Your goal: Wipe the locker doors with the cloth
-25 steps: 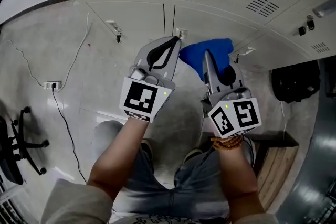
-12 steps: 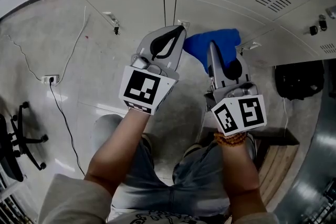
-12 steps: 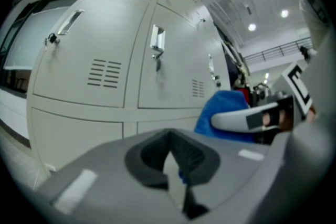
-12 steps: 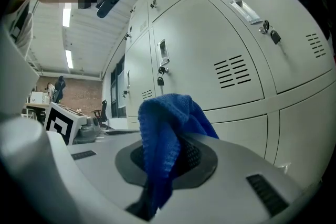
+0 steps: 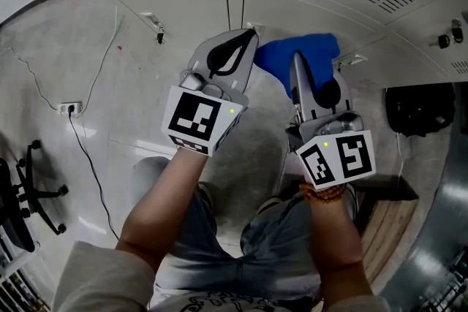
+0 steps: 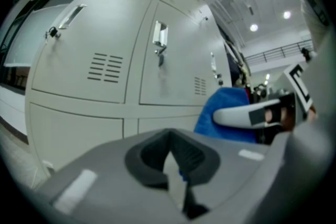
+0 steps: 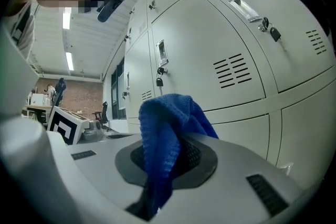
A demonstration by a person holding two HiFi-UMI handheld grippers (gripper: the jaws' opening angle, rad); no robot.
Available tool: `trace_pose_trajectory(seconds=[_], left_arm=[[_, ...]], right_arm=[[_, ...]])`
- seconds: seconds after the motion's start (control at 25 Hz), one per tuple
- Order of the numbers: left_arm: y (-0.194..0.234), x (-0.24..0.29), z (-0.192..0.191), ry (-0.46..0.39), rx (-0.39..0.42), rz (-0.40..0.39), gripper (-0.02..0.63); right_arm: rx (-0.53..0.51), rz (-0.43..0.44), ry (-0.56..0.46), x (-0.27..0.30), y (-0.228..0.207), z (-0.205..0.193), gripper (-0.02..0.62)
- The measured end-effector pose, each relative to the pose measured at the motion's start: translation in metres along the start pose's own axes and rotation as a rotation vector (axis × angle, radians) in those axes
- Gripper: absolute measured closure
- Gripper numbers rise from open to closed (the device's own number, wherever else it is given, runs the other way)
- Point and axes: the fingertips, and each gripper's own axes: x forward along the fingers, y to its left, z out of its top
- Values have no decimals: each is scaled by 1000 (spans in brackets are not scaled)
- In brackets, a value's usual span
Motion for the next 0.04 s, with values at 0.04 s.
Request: trace_pose_trajectory(seconds=[0.04], left_arm=[[1,0,0,-1,-1,1,604]], right_arm=[[-1,0,-1,0,0,0,549]])
